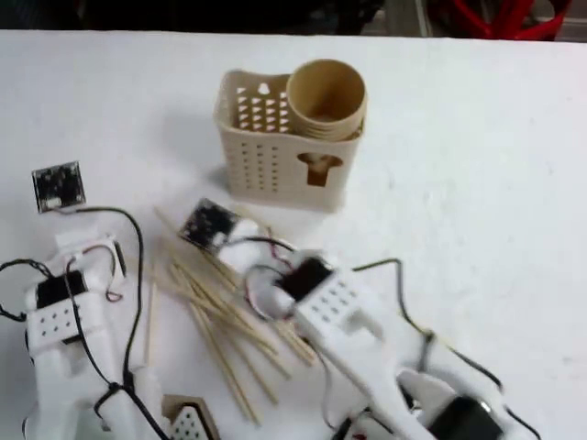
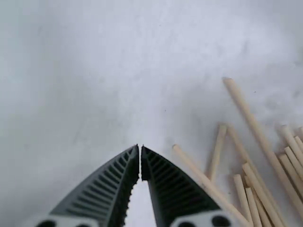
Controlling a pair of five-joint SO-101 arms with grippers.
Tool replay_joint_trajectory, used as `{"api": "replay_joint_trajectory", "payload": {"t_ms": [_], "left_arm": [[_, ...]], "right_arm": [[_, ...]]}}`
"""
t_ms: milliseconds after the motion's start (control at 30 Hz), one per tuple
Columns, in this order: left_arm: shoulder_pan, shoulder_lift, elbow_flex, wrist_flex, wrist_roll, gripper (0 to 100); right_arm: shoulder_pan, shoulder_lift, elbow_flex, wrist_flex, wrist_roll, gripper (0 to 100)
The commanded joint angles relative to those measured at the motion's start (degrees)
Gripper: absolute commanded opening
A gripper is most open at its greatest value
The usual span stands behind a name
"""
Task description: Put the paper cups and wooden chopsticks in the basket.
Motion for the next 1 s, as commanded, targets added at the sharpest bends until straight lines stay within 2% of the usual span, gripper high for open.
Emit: {"api": "replay_joint_trajectory", "payload": {"t_ms": [0,233,500,733,967], "left_arm": [[-0.7,-1.8,-0.4,-1.4,-0.2,3],[-0.7,-1.8,-0.4,-1.4,-0.2,3],[-0.7,-1.8,-0.4,-1.3,-0.3,3],[-0.7,-1.8,-0.4,-1.3,-0.3,3],[-0.7,-1.8,-0.4,-1.3,-0.3,3]], "right_arm": [[-0.6,9.0,-7.0,-1.4,-0.4,16.1],[0.7,23.0,-14.9,-1.0,-0.2,15.9],[1.2,28.3,-15.9,-0.9,0.1,15.8],[1.0,32.6,-20.7,4.6,0.2,1.9],[1.3,38.4,-28.7,12.8,0.2,1.9]]}}
